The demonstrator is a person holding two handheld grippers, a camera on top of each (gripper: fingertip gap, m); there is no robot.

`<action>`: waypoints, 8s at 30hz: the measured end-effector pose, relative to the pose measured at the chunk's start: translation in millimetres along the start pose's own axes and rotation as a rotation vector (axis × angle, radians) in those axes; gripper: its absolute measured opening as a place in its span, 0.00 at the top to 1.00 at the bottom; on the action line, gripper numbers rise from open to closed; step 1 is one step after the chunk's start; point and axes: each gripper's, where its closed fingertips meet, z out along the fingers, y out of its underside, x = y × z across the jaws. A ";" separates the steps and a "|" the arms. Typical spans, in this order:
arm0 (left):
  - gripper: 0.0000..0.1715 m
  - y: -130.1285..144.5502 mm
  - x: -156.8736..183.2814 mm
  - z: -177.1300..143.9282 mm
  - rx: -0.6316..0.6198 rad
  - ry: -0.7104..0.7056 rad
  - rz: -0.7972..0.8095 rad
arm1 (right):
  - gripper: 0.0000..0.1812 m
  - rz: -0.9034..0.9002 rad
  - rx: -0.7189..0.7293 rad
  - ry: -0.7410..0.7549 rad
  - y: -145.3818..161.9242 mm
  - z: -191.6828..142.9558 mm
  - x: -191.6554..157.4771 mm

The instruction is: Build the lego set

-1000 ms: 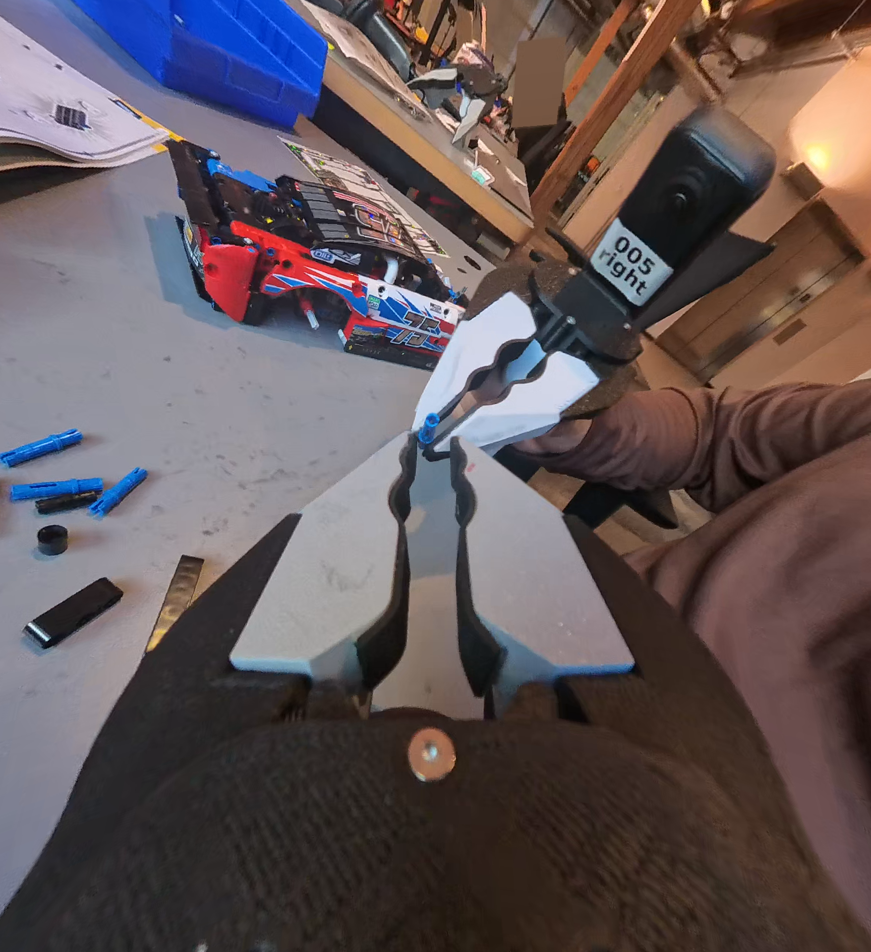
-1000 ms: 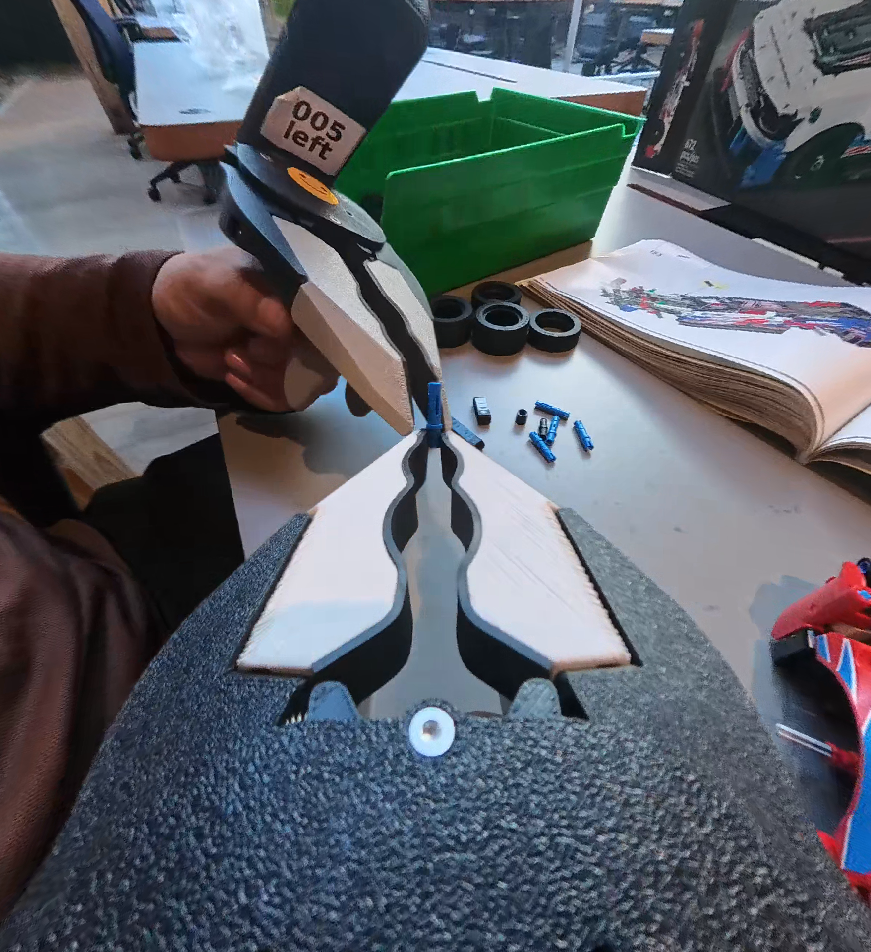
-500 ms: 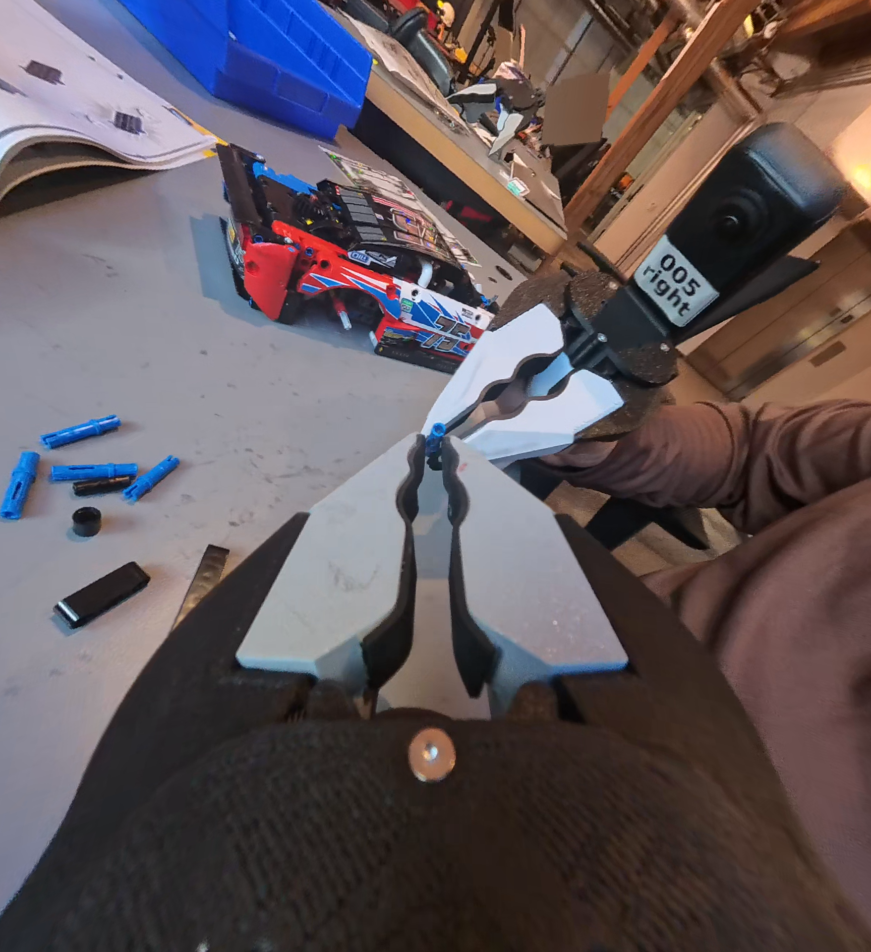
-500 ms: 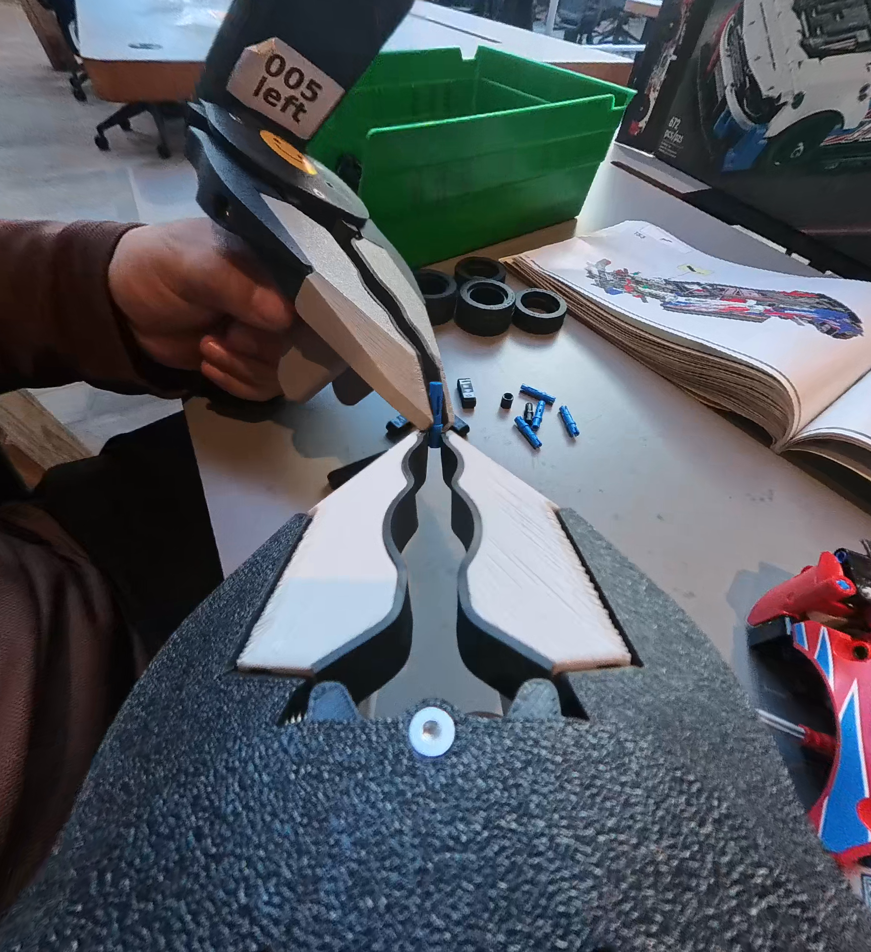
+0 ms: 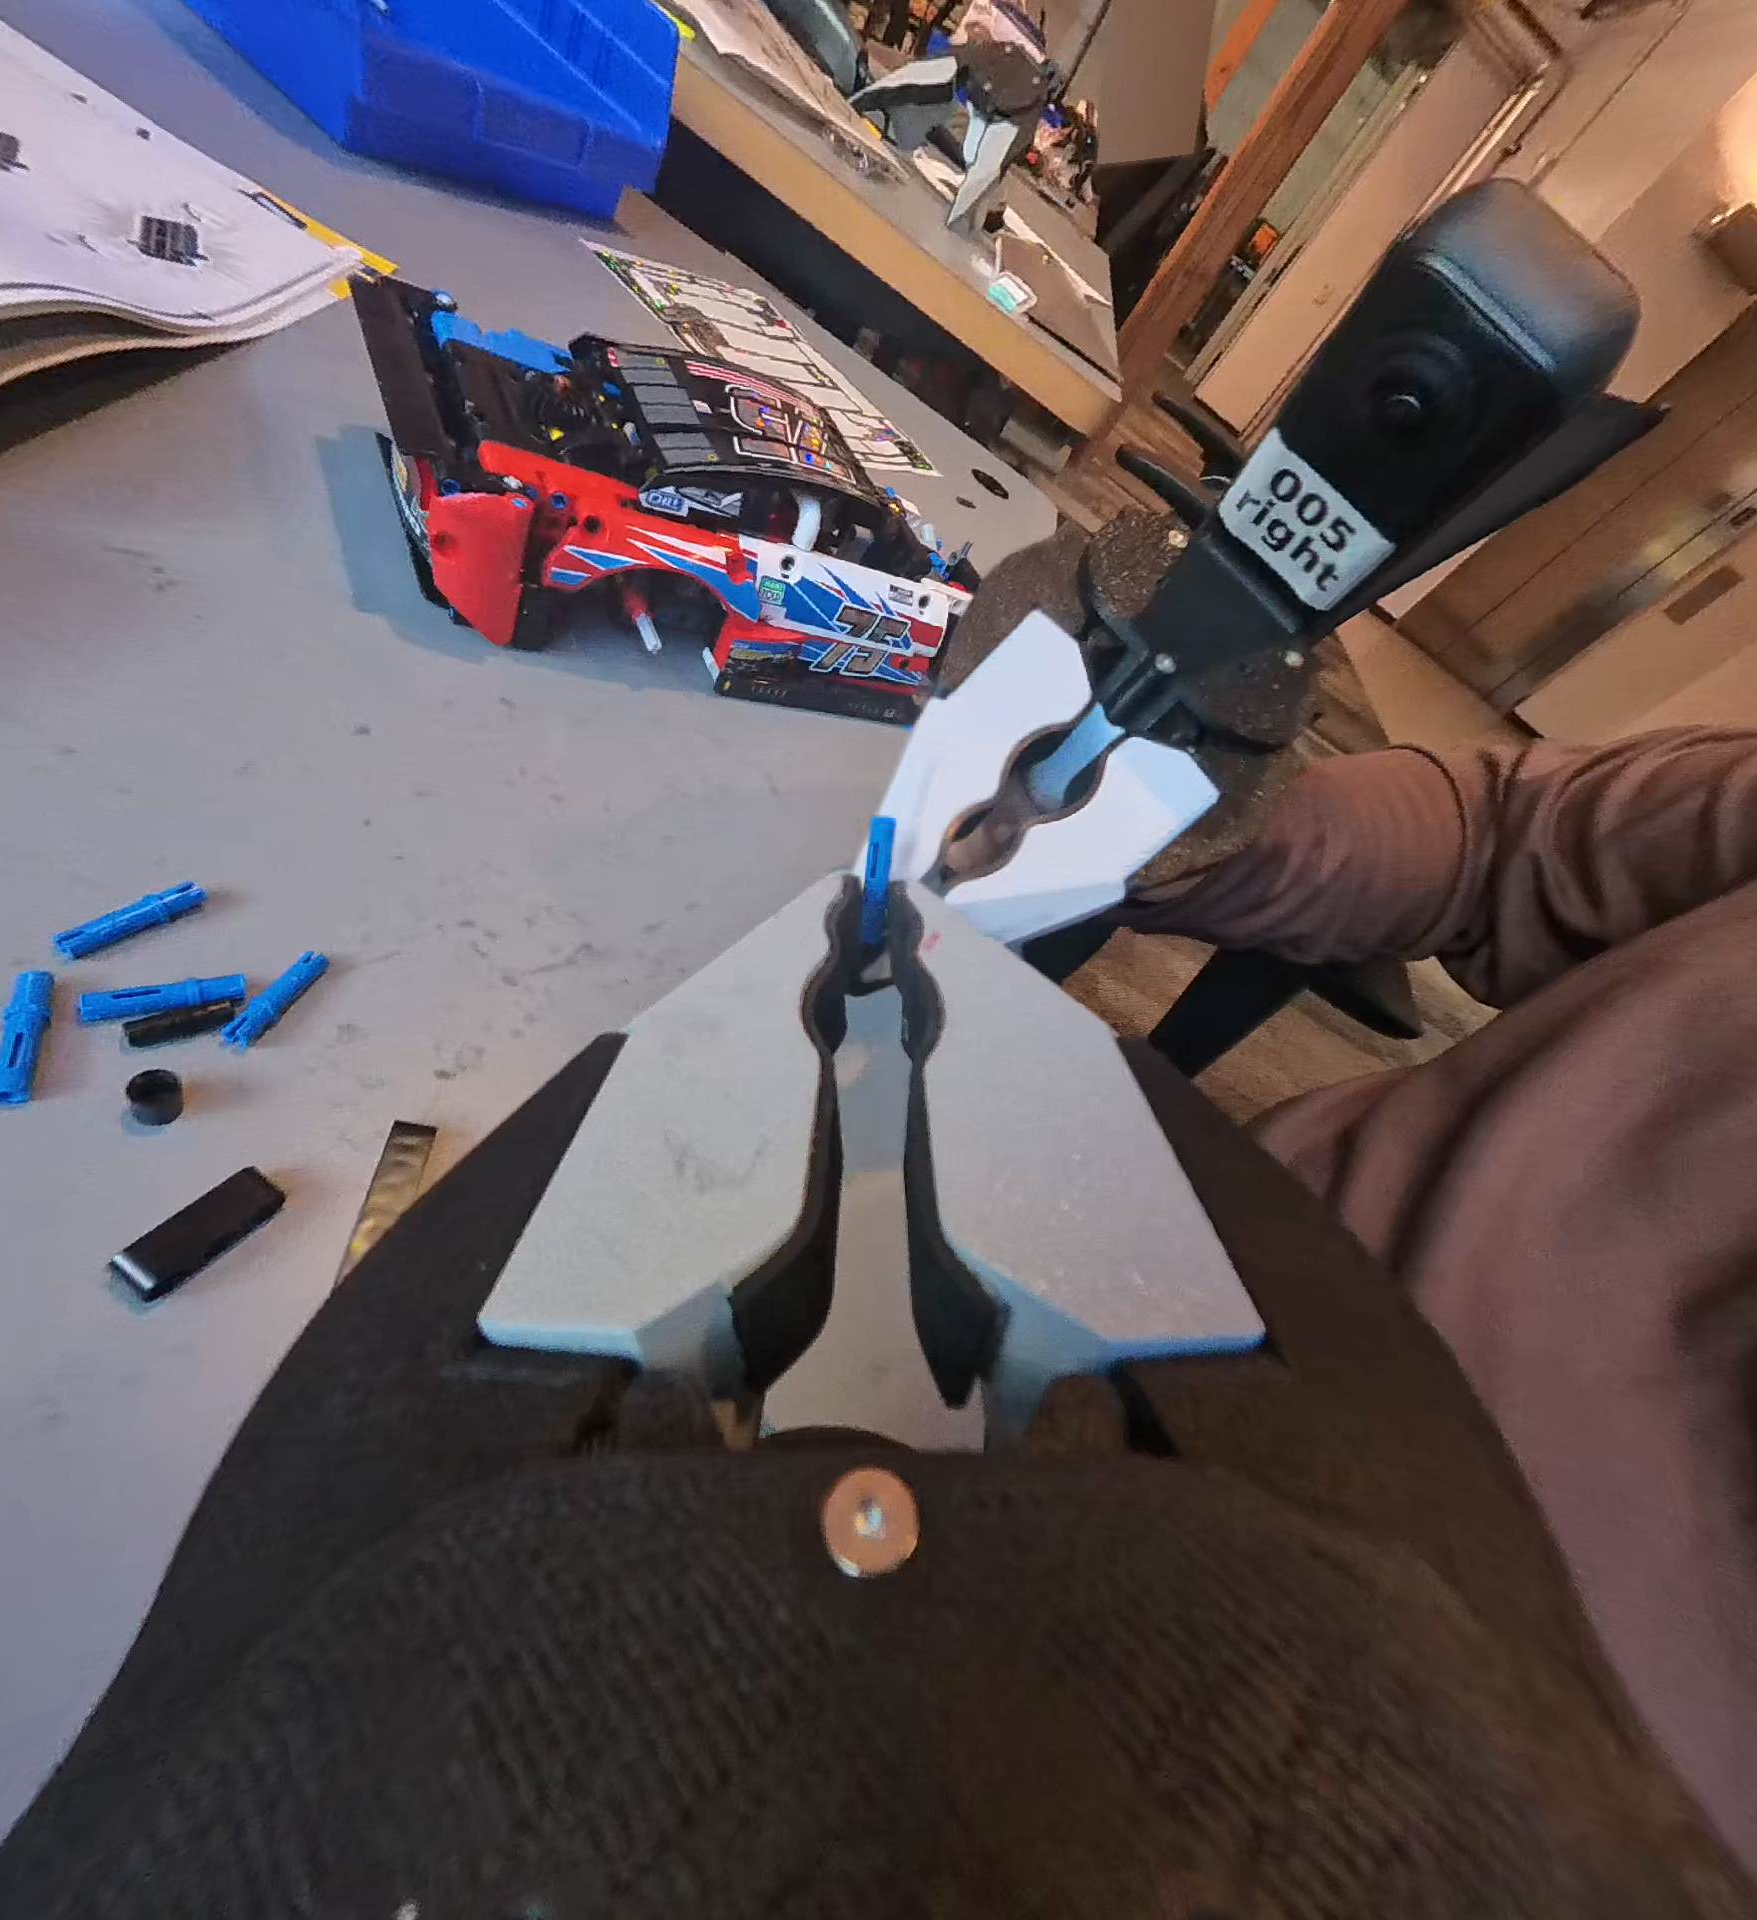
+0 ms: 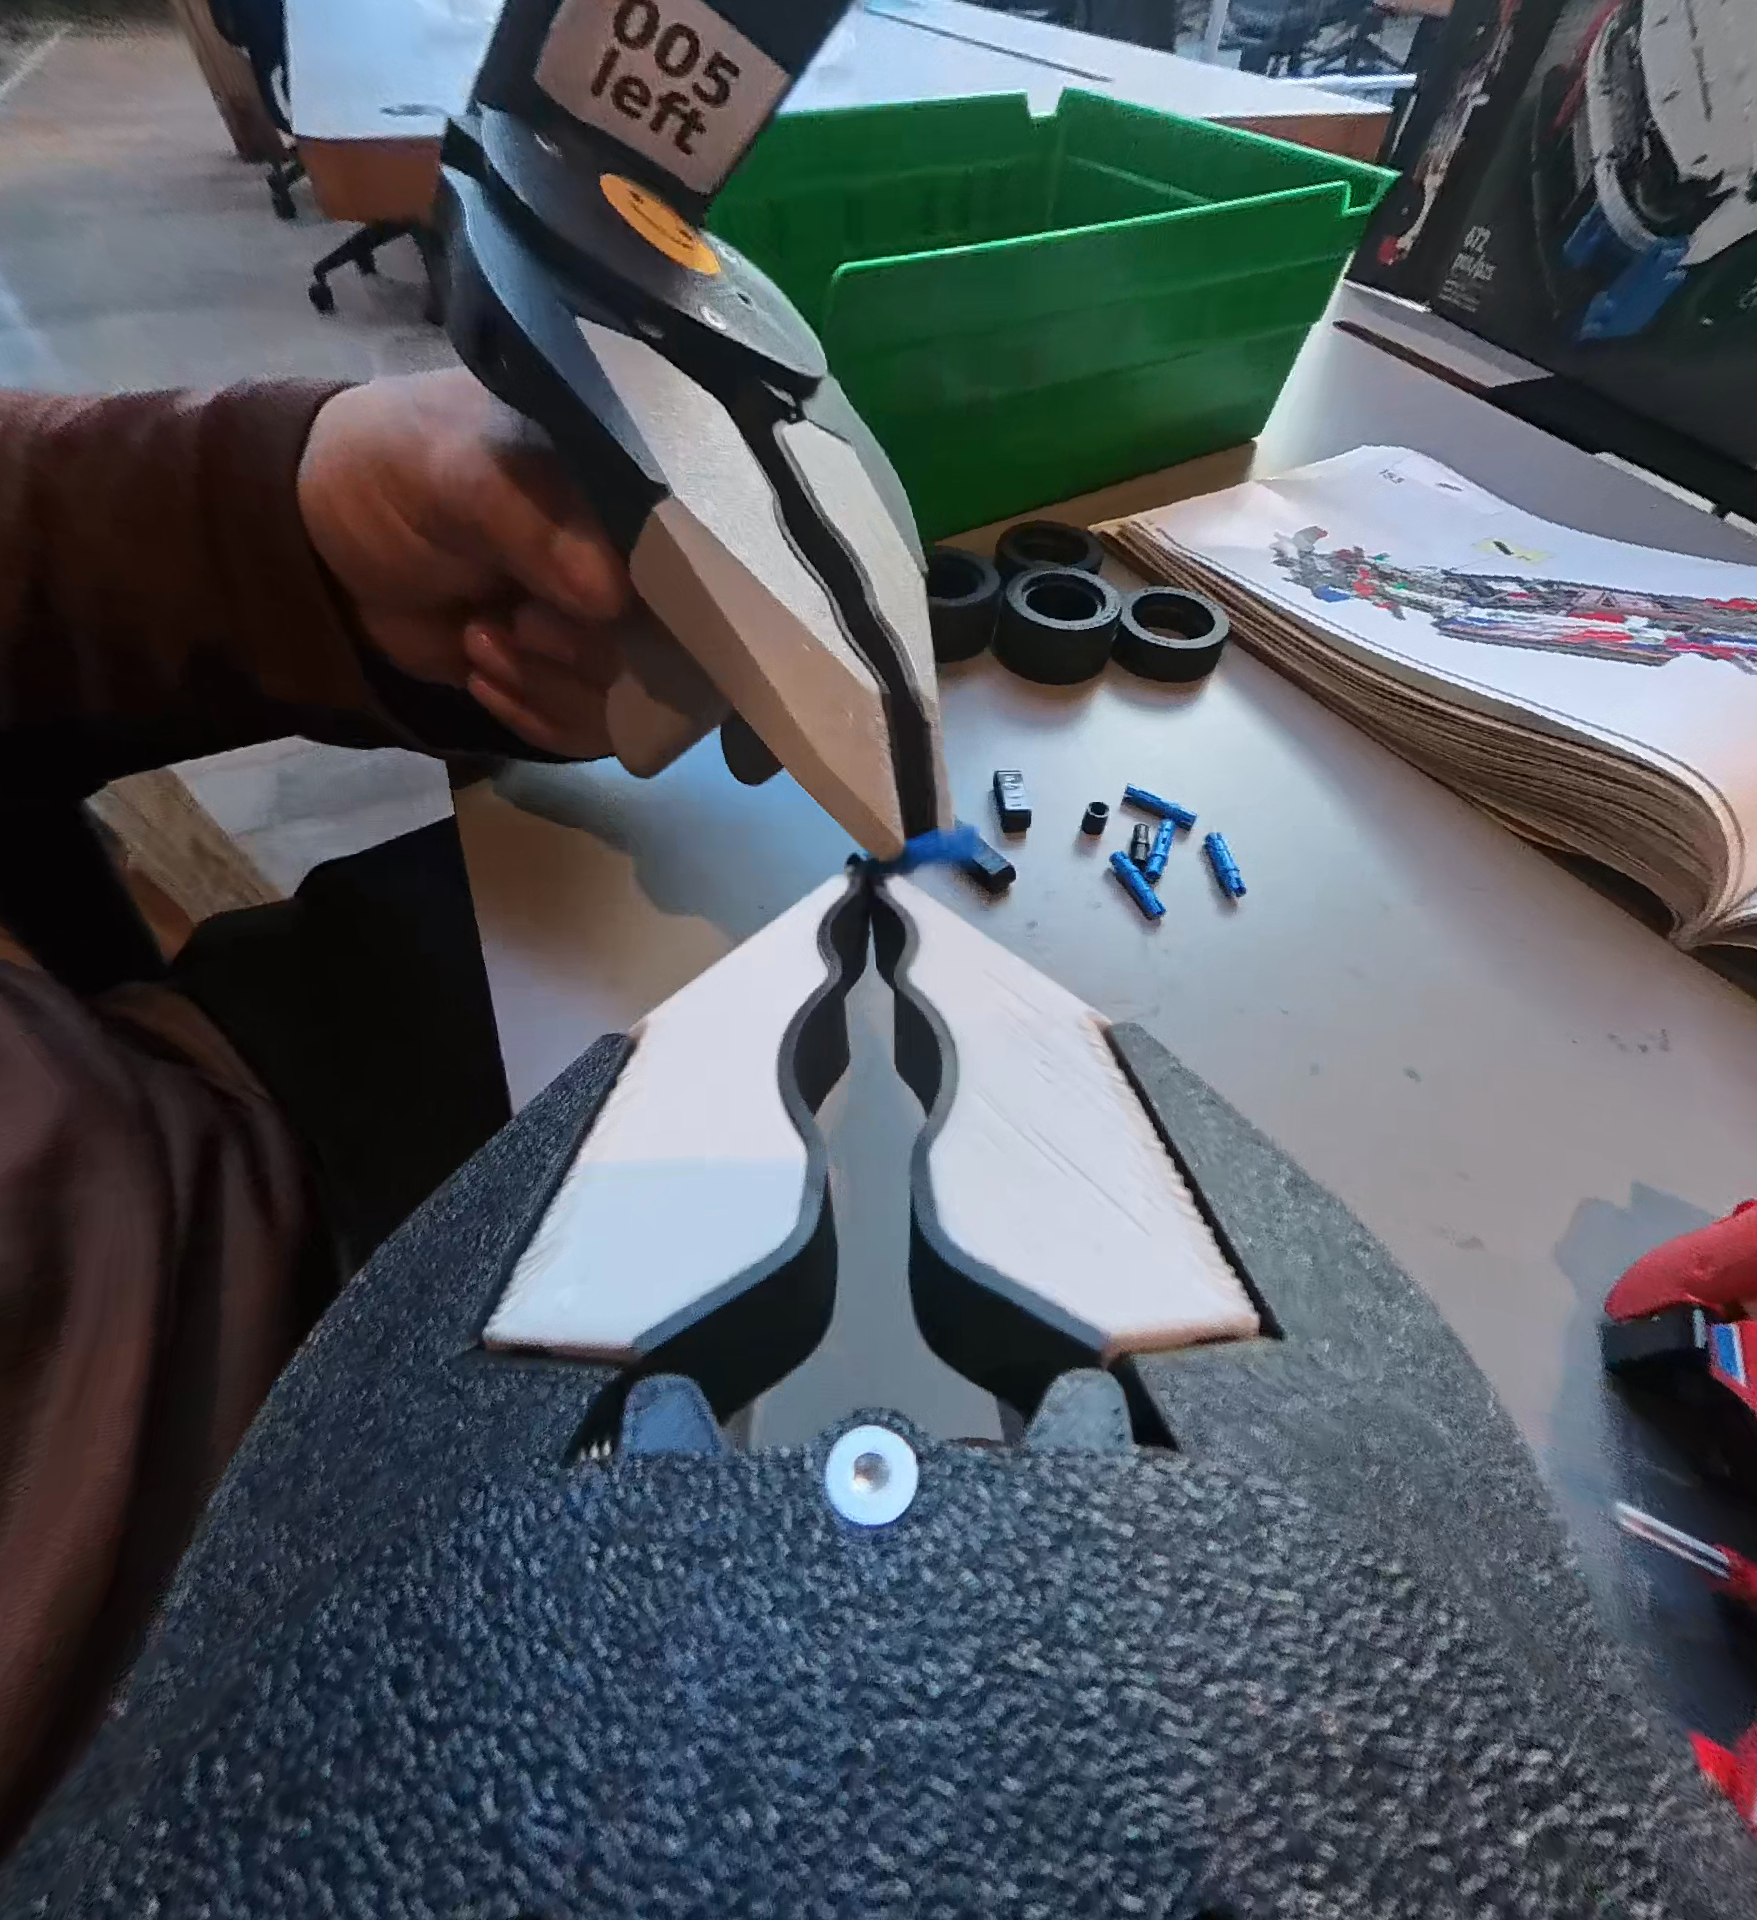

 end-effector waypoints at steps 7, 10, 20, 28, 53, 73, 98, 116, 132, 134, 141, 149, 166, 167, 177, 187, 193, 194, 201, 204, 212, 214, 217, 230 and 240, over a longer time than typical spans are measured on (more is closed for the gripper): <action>0.99 5.4 -6.0 7.1 0.009 -0.025 -0.014 | 1.00 -0.046 -0.053 0.003 6.8 6.0 -5.3; 0.99 8.4 -9.4 7.4 0.006 -0.019 -0.037 | 1.00 -0.056 -0.087 0.014 12.9 6.6 -0.9; 0.99 17.0 -18.1 6.1 -0.029 -0.035 -0.021 | 1.00 -0.110 -0.172 0.066 28.4 3.9 13.8; 0.99 11.1 -0.5 -1.1 -0.007 0.030 0.099 | 0.91 0.048 -0.033 -0.093 13.2 -16.8 12.5; 0.85 26.4 -6.7 -0.1 -0.123 -0.115 0.380 | 0.98 0.146 0.010 -0.179 5.6 -17.0 4.6; 0.99 32.7 -20.5 16.5 -0.187 -0.386 0.734 | 0.97 0.086 -0.047 -0.131 10.5 -12.1 3.1; 0.99 58.0 -4.0 16.2 -0.289 -0.177 0.709 | 0.97 -0.274 -0.069 -0.175 19.1 -18.7 -19.0; 0.99 65.6 -17.9 18.2 -0.367 -0.296 0.783 | 0.99 -0.475 -0.192 -0.059 34.5 -12.3 -14.0; 0.99 73.8 -29.3 16.9 -0.446 -0.347 0.791 | 0.99 -0.461 -0.268 -0.036 46.5 -4.6 -11.2; 0.99 73.8 -29.3 17.0 -0.446 -0.346 0.789 | 0.99 -0.455 -0.269 -0.039 47.1 -4.6 -11.0; 0.99 73.6 -29.9 16.6 -0.445 -0.346 0.786 | 0.99 -0.405 -0.263 -0.050 47.1 -3.5 -10.0; 0.99 38.2 -32.8 6.9 -0.220 -0.388 0.654 | 1.00 -0.107 -0.044 0.014 10.2 -7.0 8.4; 0.99 -5.1 -18.3 9.9 0.093 -0.414 0.548 | 0.91 0.243 0.152 -0.074 -14.6 -14.0 20.9; 0.99 -4.1 -18.1 11.6 0.084 -0.419 0.562 | 0.91 0.256 0.155 -0.079 -14.8 -13.6 21.6; 0.99 -6.5 -21.5 9.5 0.089 -0.483 0.606 | 0.96 0.251 0.189 -0.067 -21.0 -11.1 18.1; 0.99 -0.7 -24.5 15.4 0.016 -0.661 0.803 | 0.98 0.248 0.191 -0.019 -22.1 -9.3 17.0; 0.99 -6.3 -24.9 12.9 0.057 -0.662 0.743 | 0.97 0.263 0.221 -0.008 -25.6 -12.6 21.2; 0.99 -7.6 -27.6 11.2 0.059 -0.679 0.736 | 0.96 0.271 0.221 -0.013 -24.6 -12.8 21.6; 0.99 -17.2 -36.7 2.4 0.115 -0.709 0.652 | 0.93 0.337 0.215 -0.071 -22.7 -10.7 22.6; 0.99 -15.6 -34.0 5.7 0.104 -0.699 0.680 | 0.92 0.345 0.231 -0.070 -25.3 -8.9 24.3; 0.96 -11.3 -28.0 13.8 0.078 -0.672 0.724 | 0.98 0.206 0.152 -0.050 -24.7 -10.5 28.6; 0.90 -9.5 -26.5 14.1 0.073 -0.649 0.718 | 0.98 0.160 0.007 -0.089 -16.2 -12.3 27.8; 0.86 -1.6 -21.7 11.5 0.042 -0.570 0.724 | 0.98 0.124 -0.334 -0.133 16.1 -15.1 30.0; 0.68 59.0 -40.9 -34.9 -0.275 -0.385 0.339 | 0.89 -0.107 -0.651 -0.106 61.3 7.2 23.5; 0.68 75.6 -32.6 -26.7 -0.378 -0.341 0.419 | 0.87 -0.099 -0.529 -0.093 69.1 -6.0 25.6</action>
